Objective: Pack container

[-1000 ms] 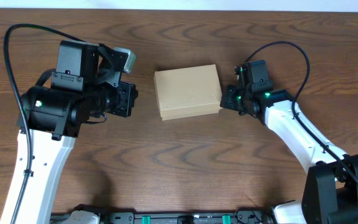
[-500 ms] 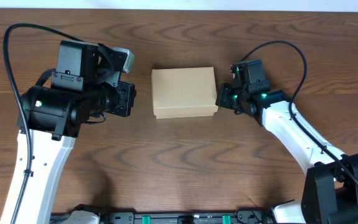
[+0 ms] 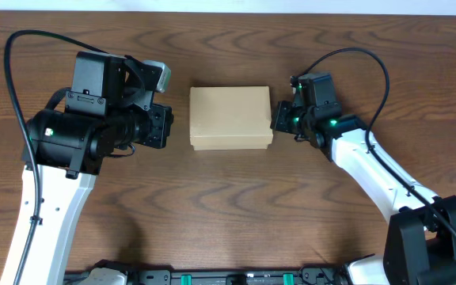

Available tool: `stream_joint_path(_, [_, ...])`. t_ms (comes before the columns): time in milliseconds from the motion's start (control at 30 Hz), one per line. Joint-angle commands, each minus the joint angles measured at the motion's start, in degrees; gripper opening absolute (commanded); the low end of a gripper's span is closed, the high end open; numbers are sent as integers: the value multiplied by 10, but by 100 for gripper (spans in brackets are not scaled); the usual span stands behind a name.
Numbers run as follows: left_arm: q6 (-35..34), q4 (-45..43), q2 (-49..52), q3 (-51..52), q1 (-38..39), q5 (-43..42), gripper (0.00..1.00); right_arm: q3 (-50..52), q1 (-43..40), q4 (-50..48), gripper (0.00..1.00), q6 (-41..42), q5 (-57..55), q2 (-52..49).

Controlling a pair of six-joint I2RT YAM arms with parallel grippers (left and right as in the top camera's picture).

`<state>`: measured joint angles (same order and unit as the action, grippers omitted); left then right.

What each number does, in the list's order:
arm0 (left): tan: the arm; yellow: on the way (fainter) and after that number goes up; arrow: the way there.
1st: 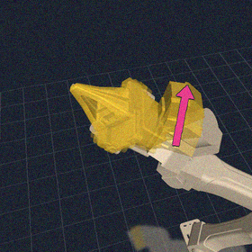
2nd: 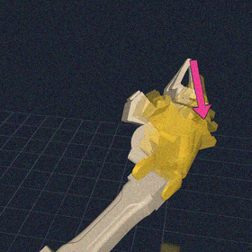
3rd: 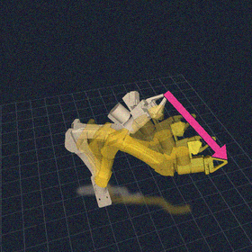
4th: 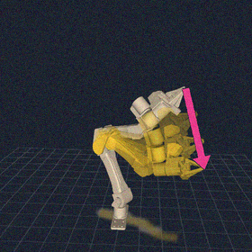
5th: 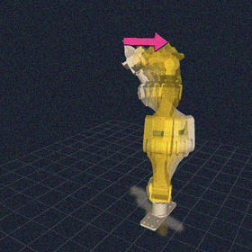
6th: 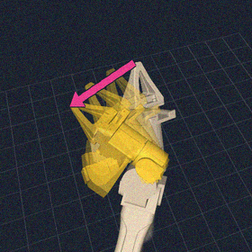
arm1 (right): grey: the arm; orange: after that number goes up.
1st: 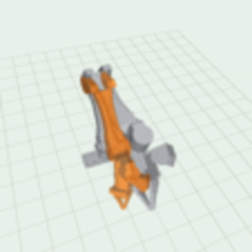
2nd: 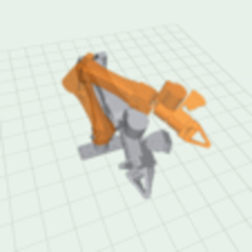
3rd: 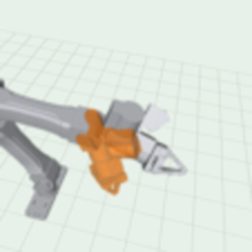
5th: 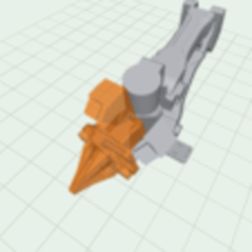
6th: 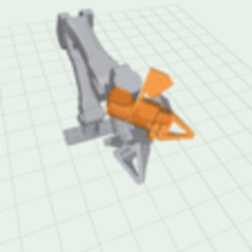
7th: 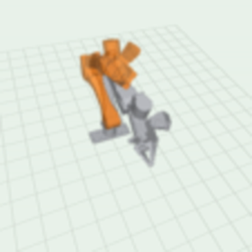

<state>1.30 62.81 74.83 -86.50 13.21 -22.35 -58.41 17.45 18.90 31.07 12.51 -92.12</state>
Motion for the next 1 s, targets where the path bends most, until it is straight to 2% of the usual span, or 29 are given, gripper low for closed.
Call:
stream_joint_path(0, [0,2,-3,1,-1,5,6,1,6,-2,2,6,8,-2])
stream_joint_path(267, [0,5,-4,1,-1,23,6,1,9,-8,2,6,7,-1])
stream_joint_path(467, [0,30,-50,1,-5,49,6,-20,-18,104,2,-1,-3,53])
stream_joint_path(600, [0,61,-113,1,-5,50,6,-26,-24,199,1,-56,-10,165])
stream_joint_path(833, [2,103,-217,33,-5,40,6,-23,28,364,1,-70,-74,407])
stream_joint_path(967, [4,82,-281,101,-5,-26,6,-3,72,433,1,-73,-113,542])
